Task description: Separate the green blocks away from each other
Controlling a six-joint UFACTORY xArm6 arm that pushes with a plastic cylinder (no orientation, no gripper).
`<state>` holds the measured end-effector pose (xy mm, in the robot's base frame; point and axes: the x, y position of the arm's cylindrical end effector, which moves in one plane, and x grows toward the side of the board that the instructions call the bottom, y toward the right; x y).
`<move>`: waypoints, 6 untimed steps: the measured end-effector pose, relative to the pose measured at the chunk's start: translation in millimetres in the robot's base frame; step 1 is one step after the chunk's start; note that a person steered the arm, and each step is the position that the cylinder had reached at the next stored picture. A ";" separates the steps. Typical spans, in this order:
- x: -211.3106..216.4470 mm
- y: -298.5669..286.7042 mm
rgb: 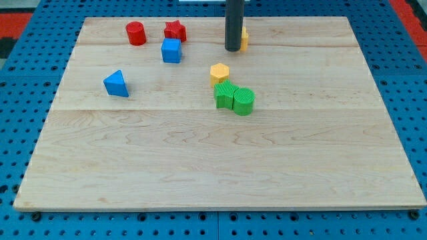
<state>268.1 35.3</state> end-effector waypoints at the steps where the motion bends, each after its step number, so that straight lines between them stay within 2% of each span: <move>1: 12.8 11.3; 2: 73.9 17.9; 3: 102.2 45.4; 4: 147.5 14.7; 5: 159.7 -36.9; 6: 131.4 -18.6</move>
